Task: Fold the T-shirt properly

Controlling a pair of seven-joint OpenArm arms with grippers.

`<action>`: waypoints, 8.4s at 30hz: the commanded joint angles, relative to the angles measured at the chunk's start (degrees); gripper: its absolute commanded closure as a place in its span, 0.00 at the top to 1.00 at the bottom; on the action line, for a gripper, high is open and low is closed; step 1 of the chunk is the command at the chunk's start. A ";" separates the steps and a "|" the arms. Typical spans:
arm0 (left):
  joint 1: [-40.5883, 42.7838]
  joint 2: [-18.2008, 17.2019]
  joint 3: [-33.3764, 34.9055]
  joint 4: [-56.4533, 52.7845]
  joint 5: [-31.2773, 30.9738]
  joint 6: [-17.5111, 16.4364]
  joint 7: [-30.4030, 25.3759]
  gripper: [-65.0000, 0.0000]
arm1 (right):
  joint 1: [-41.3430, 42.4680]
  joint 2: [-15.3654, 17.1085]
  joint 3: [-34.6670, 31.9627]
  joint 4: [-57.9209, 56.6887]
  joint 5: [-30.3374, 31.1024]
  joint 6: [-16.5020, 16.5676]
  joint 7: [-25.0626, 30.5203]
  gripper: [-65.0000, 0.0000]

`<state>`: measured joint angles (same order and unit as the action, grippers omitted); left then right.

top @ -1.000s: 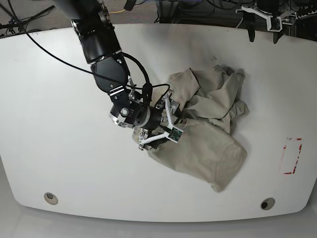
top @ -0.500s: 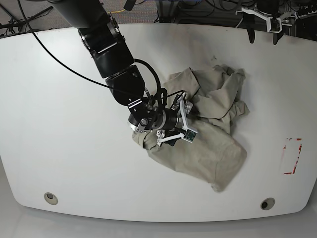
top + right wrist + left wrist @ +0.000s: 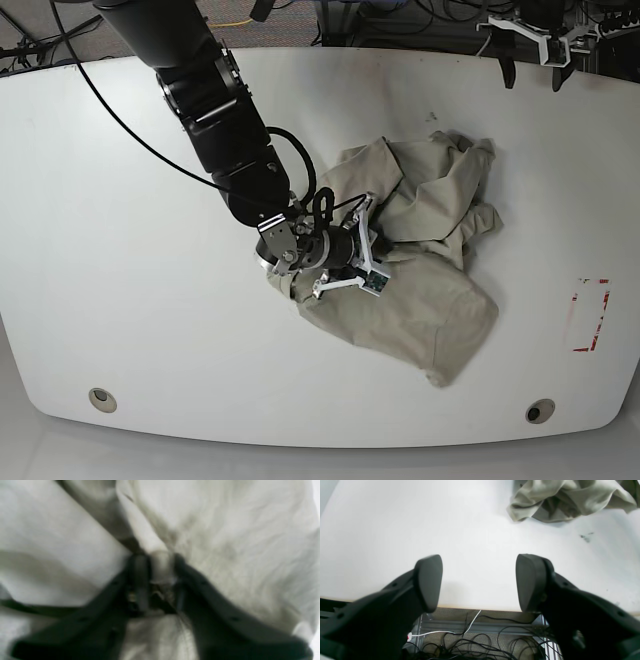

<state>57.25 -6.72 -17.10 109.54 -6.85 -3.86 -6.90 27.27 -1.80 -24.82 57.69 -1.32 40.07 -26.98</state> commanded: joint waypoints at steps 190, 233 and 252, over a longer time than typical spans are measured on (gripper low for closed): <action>-45.69 -9.15 -27.07 1.54 -0.05 -36.14 54.06 0.59 | -15.44 11.96 62.49 13.30 27.04 -0.07 -33.37 0.32; -85.08 -11.70 -0.52 -69.05 -0.05 -22.65 35.07 0.80 | -15.79 11.61 62.40 18.31 27.39 -0.07 -33.46 0.01; -86.75 -11.61 9.06 -69.67 -0.14 -23.09 34.72 0.15 | -15.53 11.52 59.32 18.48 27.21 -0.07 -33.46 0.01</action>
<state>-28.75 -18.24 -8.27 39.83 -7.55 -26.46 25.76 10.44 9.04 34.44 75.11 24.84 39.88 -61.32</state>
